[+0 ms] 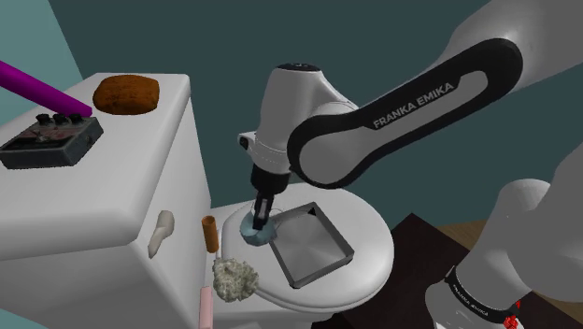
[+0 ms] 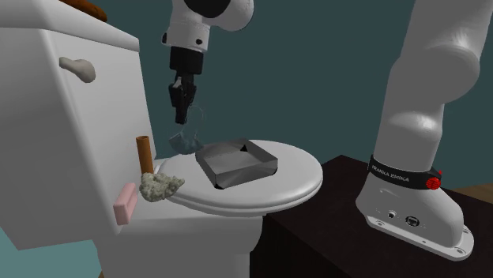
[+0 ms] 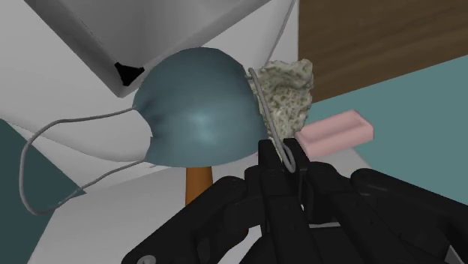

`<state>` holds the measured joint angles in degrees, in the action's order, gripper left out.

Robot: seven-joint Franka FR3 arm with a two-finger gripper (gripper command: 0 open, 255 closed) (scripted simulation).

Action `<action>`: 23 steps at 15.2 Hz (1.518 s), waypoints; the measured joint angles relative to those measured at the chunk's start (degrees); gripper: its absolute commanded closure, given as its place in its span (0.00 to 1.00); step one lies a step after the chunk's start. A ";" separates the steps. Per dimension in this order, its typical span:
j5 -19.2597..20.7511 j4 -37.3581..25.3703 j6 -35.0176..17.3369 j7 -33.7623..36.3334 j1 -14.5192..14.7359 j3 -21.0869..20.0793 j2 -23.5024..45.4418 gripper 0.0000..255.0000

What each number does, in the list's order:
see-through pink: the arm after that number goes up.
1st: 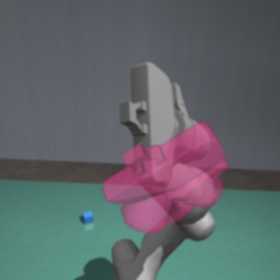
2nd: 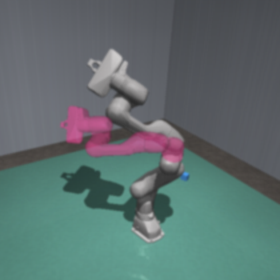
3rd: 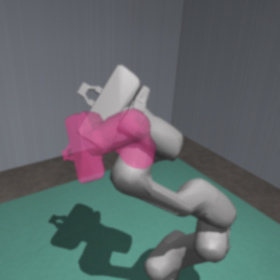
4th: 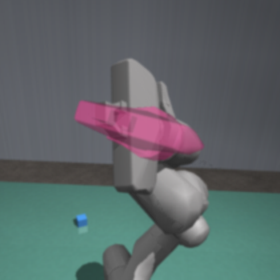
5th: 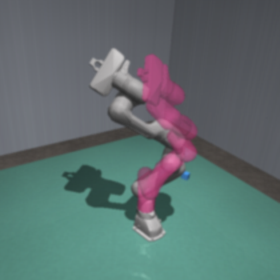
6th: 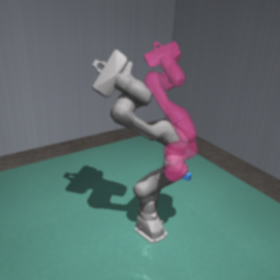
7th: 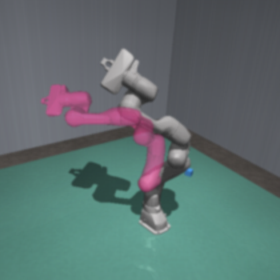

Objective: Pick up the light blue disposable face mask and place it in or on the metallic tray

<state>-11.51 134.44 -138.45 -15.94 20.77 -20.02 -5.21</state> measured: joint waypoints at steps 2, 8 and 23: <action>-2.00 3.87 0.19 -2.22 -0.02 0.77 -3.95 1.00; -6.67 16.06 3.65 -8.33 0.92 4.45 -18.91 1.00; -9.87 29.44 -2.28 -13.83 2.46 7.18 -25.47 1.00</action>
<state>-21.39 163.88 -140.73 -29.77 23.22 -12.84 -30.69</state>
